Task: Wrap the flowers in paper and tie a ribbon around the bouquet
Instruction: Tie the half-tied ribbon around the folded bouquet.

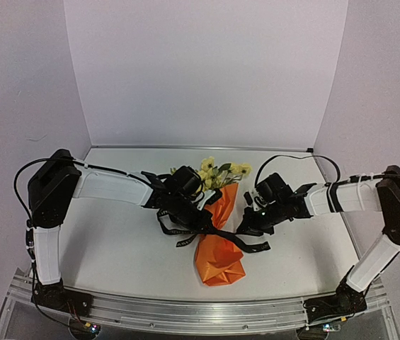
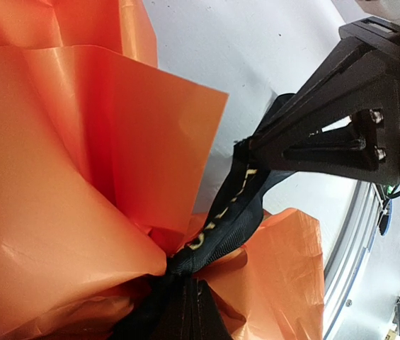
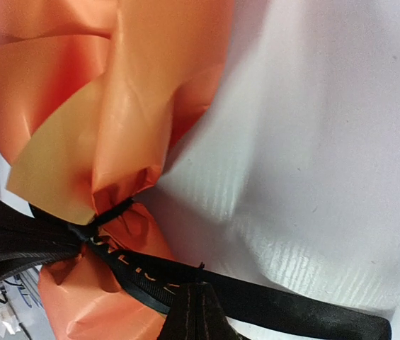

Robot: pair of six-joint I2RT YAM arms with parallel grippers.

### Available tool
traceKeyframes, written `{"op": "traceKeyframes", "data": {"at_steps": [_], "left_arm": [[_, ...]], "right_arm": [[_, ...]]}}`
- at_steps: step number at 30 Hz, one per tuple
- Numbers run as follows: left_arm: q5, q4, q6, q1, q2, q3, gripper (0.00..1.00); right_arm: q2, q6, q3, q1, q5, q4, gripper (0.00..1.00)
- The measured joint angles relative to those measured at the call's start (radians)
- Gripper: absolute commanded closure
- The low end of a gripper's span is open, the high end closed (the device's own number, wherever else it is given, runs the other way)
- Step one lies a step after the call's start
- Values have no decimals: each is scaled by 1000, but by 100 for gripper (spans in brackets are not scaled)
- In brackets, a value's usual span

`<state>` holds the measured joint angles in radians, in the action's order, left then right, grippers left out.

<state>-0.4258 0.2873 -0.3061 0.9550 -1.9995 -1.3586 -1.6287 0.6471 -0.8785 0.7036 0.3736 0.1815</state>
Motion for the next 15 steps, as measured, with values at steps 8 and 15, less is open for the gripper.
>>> {"op": "traceKeyframes", "data": {"at_steps": [8,15], "left_arm": [[0,-11,0,0,2,12,99],[0,-28,0,0,4,25,99]], "right_arm": [[35,-21,24,-56,-38,16,100],[38,-47,26,-118,-48,35,100]]}}
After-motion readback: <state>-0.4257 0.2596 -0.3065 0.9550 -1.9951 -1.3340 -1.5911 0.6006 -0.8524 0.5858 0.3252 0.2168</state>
